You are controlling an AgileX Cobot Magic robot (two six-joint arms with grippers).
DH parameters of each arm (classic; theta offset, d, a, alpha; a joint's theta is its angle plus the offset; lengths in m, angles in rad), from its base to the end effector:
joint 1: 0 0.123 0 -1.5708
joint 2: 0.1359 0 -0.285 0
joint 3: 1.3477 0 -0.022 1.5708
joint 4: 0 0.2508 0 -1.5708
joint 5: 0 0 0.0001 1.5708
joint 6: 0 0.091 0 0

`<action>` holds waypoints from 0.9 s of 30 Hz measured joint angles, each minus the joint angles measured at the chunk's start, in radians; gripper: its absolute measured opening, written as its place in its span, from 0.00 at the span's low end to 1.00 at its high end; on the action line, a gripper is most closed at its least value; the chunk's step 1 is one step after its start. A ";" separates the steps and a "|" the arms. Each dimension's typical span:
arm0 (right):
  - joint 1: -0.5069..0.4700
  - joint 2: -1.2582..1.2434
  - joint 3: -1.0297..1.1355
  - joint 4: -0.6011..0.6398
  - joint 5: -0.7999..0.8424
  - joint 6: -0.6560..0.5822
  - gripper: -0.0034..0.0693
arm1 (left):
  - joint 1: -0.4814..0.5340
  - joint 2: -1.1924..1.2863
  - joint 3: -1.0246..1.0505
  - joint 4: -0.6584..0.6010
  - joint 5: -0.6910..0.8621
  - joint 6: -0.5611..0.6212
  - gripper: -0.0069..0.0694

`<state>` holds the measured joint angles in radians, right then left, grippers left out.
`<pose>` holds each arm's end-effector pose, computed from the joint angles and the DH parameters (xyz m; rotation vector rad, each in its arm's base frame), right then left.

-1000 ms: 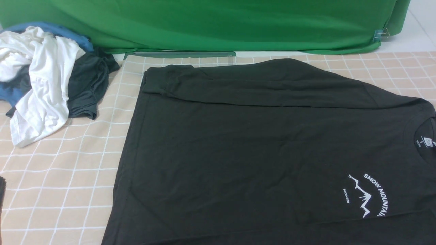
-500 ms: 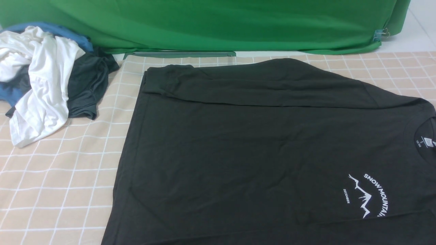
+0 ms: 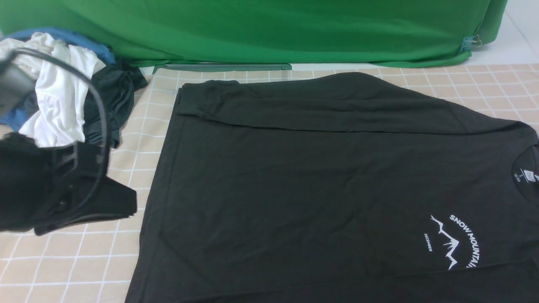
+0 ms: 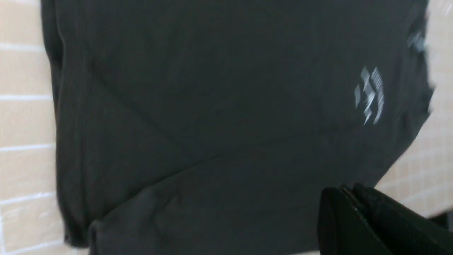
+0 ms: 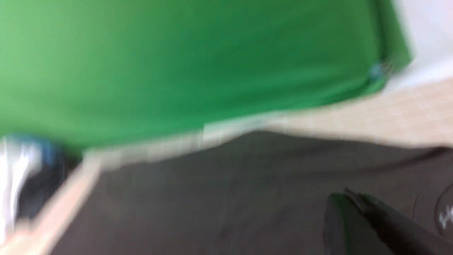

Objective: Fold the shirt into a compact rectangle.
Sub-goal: 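Grasp the left edge of the dark T-shirt lying flat on the table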

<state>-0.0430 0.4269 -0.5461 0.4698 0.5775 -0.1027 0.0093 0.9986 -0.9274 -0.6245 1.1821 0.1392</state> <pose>0.0845 0.0189 0.3202 0.1535 1.8950 0.4106 0.1659 -0.0477 0.3395 0.0103 2.5925 -0.7963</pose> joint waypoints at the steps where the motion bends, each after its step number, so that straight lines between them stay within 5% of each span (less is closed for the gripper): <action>1: 0.000 0.031 -0.030 -0.001 0.030 -0.021 0.09 | -0.009 0.031 -0.005 0.009 0.006 0.001 0.11; 5: 0.000 0.190 -0.164 -0.007 0.227 -0.125 0.09 | -0.109 0.144 -0.007 0.130 0.022 -0.042 0.11; 14: 0.000 0.297 -0.216 -0.011 0.277 -0.206 0.09 | -0.429 0.229 0.123 0.308 -0.010 -0.158 0.17; 27: 0.000 0.297 -0.216 -0.013 0.280 -0.252 0.09 | -0.448 0.431 0.244 0.516 -0.276 -0.214 0.78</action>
<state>-0.0430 0.7244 -0.7619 0.4569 0.8579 -0.3550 -0.4383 1.4294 -0.6837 -0.1084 0.9064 -0.0744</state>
